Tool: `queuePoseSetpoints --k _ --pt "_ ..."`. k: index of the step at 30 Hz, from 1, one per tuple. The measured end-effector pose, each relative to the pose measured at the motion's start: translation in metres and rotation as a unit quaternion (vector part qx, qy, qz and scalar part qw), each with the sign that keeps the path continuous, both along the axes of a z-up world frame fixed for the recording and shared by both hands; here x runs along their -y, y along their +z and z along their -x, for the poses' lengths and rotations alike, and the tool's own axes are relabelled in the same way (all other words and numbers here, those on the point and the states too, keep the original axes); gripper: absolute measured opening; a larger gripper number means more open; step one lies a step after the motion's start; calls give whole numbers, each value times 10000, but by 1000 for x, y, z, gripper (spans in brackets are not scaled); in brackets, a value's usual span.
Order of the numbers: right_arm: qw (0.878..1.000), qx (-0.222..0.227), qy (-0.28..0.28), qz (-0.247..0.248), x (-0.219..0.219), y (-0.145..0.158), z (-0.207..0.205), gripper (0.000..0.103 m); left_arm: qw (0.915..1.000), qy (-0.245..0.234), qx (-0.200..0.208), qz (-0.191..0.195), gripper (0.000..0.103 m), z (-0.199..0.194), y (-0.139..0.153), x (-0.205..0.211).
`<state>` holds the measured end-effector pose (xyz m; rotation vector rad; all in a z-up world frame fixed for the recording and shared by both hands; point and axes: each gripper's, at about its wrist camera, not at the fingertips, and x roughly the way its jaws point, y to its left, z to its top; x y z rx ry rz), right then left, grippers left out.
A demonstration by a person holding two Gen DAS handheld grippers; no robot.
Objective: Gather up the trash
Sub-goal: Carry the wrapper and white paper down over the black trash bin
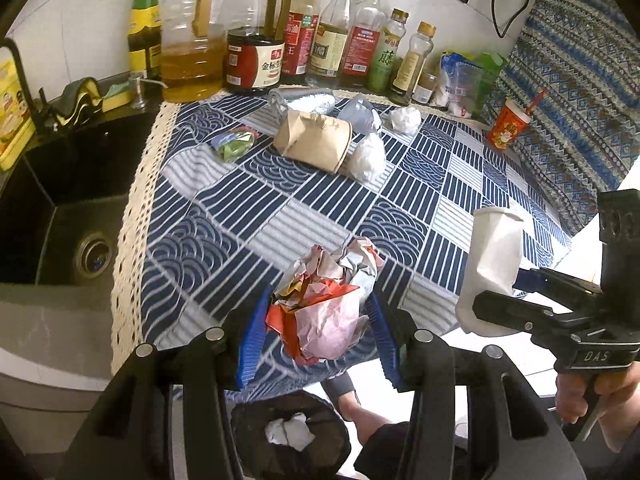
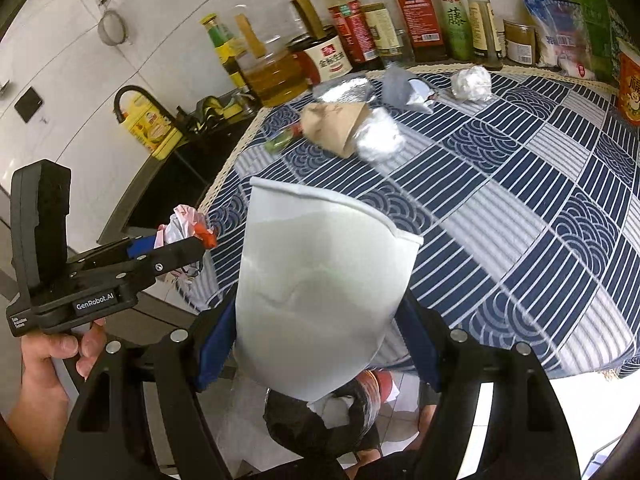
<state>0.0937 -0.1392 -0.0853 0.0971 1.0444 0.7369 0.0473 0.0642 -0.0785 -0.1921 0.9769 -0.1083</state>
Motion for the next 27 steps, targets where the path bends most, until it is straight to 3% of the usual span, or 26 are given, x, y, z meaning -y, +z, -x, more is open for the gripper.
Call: queuePoseSetpoints --k 15,27 --pt "9994 -181 291 100 -32 -20 69 74 9996 193 -47 205 46 73 -14 -16" --pt "9960 -578 581 367 -55 -62 101 74 9969 416 -512 425 46 109 -60 -31"
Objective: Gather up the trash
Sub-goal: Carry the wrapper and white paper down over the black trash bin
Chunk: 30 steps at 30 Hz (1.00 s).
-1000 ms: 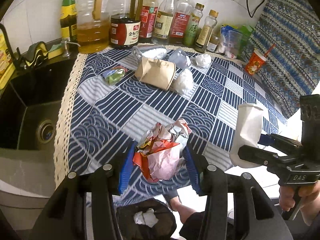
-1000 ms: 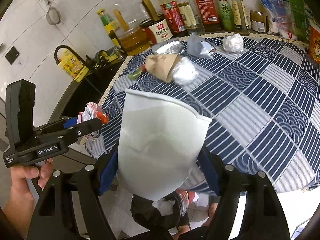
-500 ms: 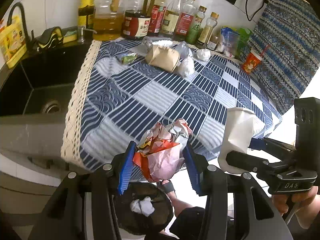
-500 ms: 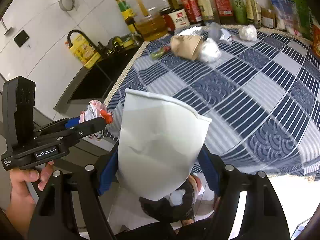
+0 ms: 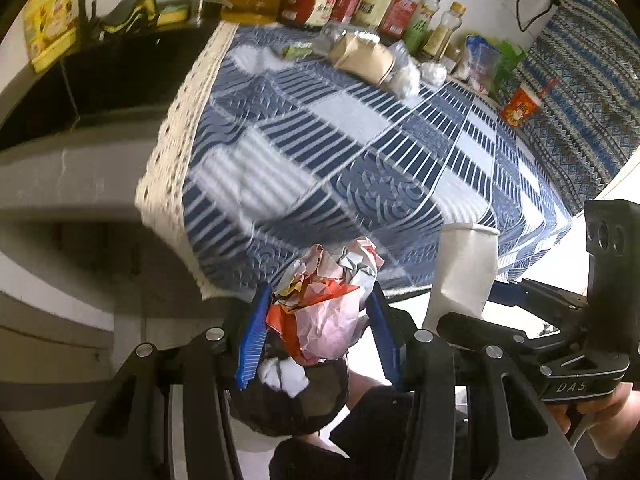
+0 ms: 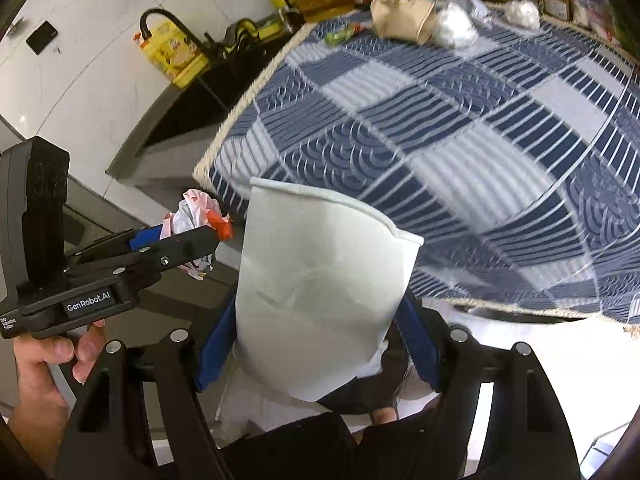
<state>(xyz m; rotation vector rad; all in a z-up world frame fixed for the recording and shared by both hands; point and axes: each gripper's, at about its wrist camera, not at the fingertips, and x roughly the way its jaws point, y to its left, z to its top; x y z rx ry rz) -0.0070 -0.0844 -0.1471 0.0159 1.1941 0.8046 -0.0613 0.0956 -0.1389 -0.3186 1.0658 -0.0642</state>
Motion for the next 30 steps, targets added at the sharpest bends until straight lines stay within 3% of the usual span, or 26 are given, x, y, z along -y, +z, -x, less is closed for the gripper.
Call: queuePoseSetpoints --k 14,30 --pt "9974 -552 306 350 -13 -58 15 74 9969 237 -706 267 46 21 -63 -12" --pt "9869 -1118 777 868 -32 -140 30 74 9838 719 -1535 577 46 41 -146 -23"
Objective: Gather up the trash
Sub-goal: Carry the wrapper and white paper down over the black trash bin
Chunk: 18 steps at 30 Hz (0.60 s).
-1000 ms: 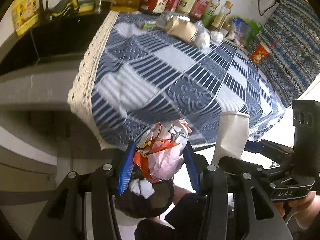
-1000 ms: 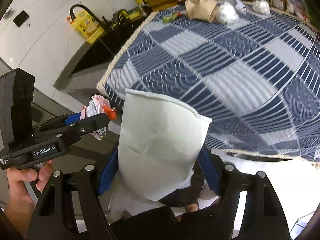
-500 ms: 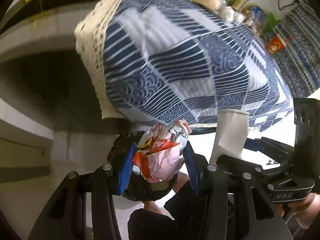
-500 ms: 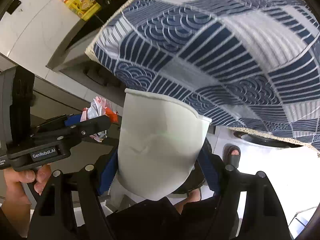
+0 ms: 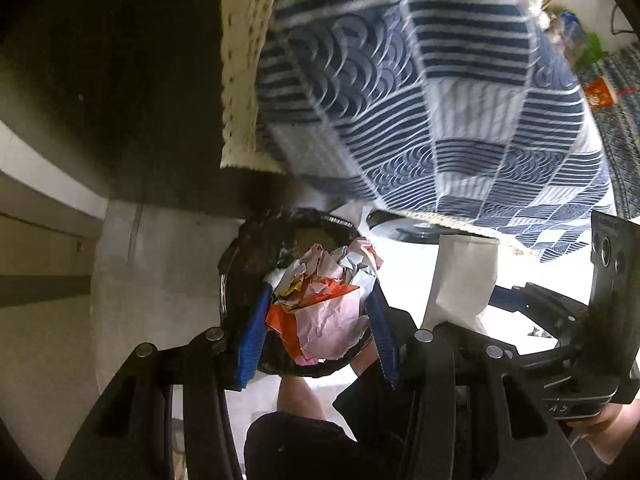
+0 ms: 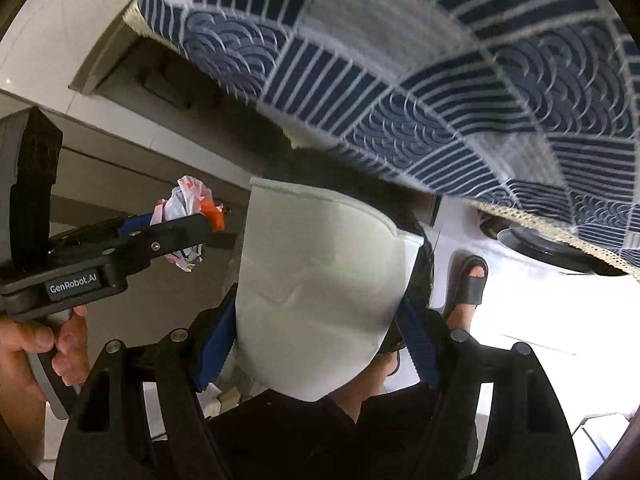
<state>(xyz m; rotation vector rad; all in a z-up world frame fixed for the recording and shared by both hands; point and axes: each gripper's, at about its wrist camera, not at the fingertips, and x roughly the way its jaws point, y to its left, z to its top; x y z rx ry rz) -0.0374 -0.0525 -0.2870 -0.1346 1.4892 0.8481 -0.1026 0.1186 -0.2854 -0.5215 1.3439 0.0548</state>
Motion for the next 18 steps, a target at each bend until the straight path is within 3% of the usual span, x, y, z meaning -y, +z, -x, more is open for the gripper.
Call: queuePoseSetpoints --k 18 --pt "9967 -664 -79 458 5 -99 14 74 9963 373 -755 166 46 5 -96 -8"
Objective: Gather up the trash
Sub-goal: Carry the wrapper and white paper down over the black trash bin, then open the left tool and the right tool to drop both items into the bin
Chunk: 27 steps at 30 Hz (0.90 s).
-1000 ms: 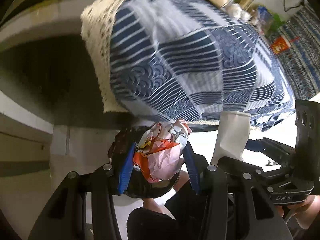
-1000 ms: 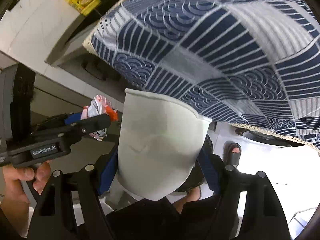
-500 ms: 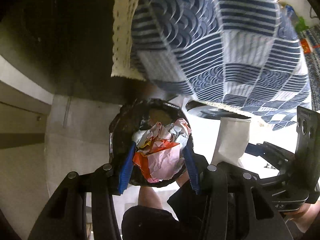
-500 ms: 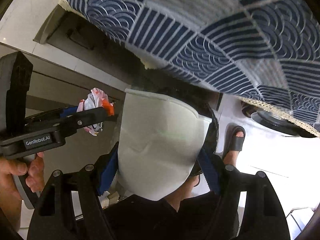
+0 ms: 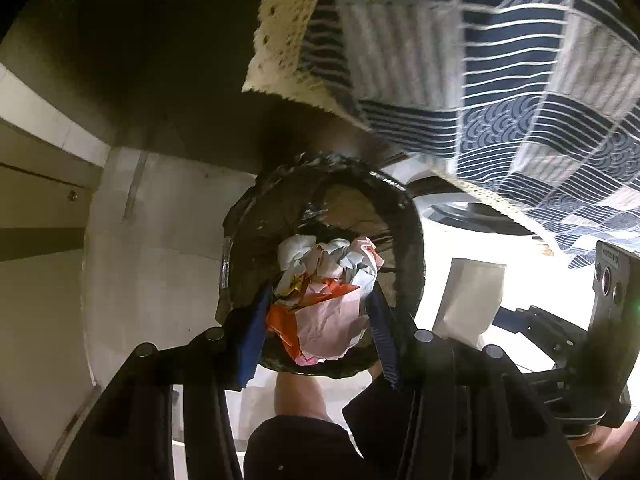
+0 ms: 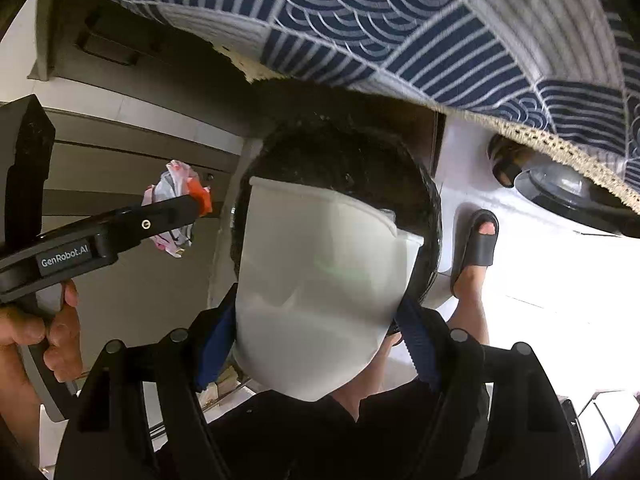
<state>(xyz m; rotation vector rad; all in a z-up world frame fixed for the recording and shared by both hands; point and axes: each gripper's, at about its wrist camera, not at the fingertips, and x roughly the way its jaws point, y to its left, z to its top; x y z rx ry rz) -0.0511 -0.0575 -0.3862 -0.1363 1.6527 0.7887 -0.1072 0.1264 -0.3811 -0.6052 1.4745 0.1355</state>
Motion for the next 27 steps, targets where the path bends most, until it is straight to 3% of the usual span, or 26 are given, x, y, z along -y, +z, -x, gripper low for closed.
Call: queuePoseSetpoints --k 13,14,16,17,27 --pt "9997 -230 -14 50 -7 -38 -9 76 9995 113 -270 87 48 -1 -33 2" --pt "9997 -242 4 30 -7 -38 -10 78 9994 135 -300 61 54 -1 -33 1" --pt "9998 -171 -1 30 -7 -34 -11 93 9993 223 -308 51 65 0 -33 -1" --pt "9999 -166 -11 24 -7 -34 -12 95 9992 272 -290 73 66 0 -32 -2" --pt "9999 -84 -144 9 2 -18 -18 95 9994 273 -234 -7 66 -3 -19 -5"
